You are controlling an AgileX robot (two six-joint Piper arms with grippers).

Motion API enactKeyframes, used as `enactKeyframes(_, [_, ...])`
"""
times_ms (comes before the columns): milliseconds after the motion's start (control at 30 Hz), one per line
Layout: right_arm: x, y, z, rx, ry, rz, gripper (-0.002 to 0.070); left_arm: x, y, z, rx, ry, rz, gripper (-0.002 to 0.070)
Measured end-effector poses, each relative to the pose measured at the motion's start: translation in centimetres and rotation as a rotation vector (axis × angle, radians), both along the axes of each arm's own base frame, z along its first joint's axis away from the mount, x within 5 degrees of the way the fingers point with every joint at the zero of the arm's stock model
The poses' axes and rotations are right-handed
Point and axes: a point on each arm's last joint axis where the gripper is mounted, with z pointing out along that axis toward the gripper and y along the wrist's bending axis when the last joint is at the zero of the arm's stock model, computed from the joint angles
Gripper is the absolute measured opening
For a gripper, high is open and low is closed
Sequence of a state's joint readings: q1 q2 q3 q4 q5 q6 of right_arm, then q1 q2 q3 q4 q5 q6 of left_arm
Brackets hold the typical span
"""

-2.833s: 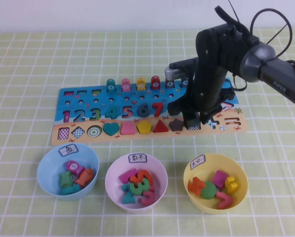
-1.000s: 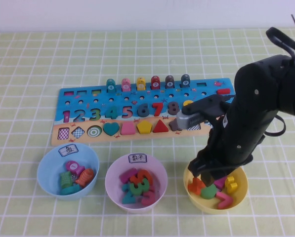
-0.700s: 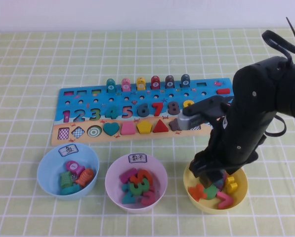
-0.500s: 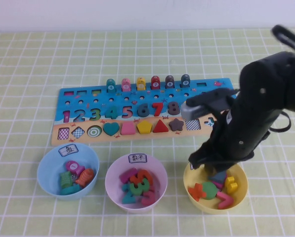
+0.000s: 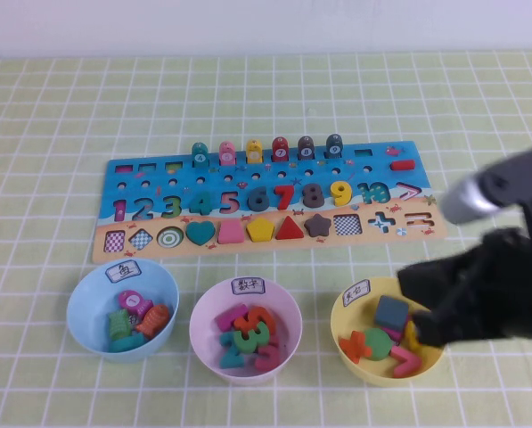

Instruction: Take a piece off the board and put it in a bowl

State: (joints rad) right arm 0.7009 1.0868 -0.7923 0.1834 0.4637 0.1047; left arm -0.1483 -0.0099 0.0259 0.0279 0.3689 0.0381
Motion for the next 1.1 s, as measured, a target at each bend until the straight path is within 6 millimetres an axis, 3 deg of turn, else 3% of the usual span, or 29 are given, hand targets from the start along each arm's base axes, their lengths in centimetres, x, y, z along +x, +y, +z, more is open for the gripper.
enactKeyframes(267, [-3.9, -3.5, 2.1, 0.088, -0.167, 0.006, -0.0016, 0.0, 0.0, 0.0, 0.000, 0.000, 0.000, -0.0005])
enactKeyframes(433, [-4.6, -4.7, 3.3, 0.036, -0.321, 0.023, -0.0016, 0.0, 0.0, 0.0, 0.000, 0.000, 0.000, -0.0004])
enactKeyframes(567, [-4.5, -4.8, 3.3, 0.020, -0.340, 0.025, -0.0017, 0.0, 0.0, 0.0, 0.000, 0.000, 0.000, -0.0005])
enactKeyframes(767, [-4.8, -4.7, 3.0, 0.040, -0.277, 0.023, -0.0017, 0.0, 0.0, 0.0, 0.000, 0.000, 0.000, -0.0005])
enactKeyframes(933, [-4.8, -5.2, 1.5, -0.091, -0.262, 0.042, -0.0017, 0.0, 0.0, 0.0, 0.000, 0.000, 0.000, -0.0004])
enactKeyframes(1100, [-5.6, -5.9, -0.6, -0.021, -0.381, 0.038, -0.0017, 0.0, 0.0, 0.0, 0.000, 0.000, 0.000, -0.0005])
